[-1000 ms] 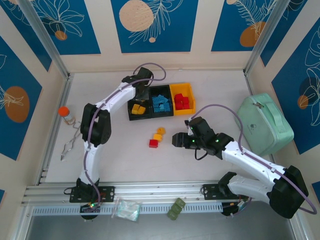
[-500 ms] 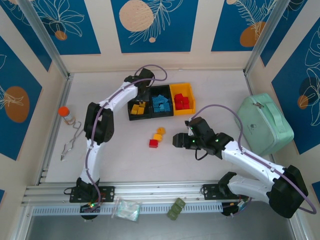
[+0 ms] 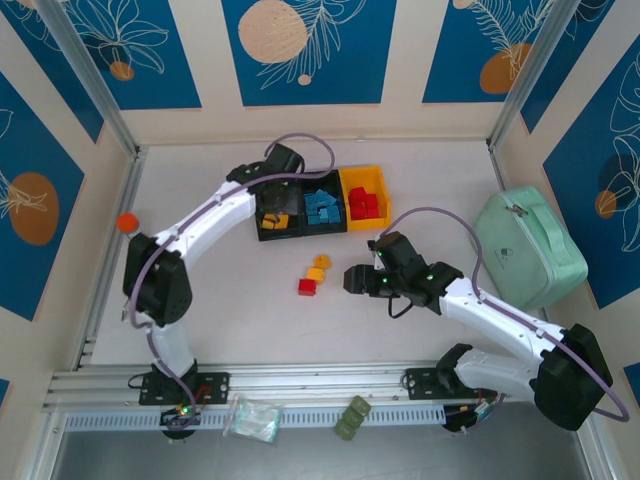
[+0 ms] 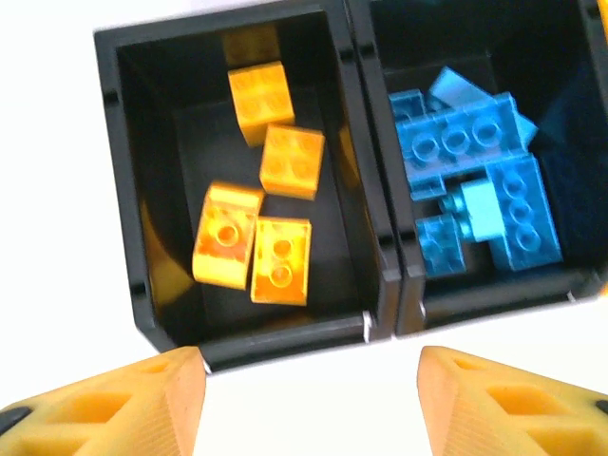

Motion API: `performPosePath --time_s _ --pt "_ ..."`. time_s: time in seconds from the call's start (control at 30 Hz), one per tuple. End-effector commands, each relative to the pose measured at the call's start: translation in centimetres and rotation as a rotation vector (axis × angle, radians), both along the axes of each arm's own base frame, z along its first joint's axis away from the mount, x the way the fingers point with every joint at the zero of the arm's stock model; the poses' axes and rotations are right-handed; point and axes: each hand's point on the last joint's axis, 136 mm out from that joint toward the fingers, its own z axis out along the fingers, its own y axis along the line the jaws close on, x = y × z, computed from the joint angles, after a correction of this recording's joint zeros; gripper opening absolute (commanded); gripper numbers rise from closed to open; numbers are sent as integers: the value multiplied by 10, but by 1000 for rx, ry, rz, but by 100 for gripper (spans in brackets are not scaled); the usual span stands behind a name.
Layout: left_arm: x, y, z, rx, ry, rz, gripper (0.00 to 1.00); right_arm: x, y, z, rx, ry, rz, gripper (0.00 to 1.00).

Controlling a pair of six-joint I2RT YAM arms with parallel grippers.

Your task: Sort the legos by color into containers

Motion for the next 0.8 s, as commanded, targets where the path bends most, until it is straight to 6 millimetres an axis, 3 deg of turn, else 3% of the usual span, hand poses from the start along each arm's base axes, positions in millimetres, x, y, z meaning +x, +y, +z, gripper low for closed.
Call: performPosePath --time_s 0.0,0.3,0.6,0.77 --pt "-28 -4 -2 -69 26 -23 61 2 5 9 6 -16 7 62" --pt "-97 -4 -26 -137 97 -52 63 5 12 1 -20 -1 30 63" --pt "-168 45 -63 -237 137 70 65 48 40 -14 -78 3 58 66" --pt "-195 72 -70 -251 131 129 67 75 58 -36 -117 34 64 65"
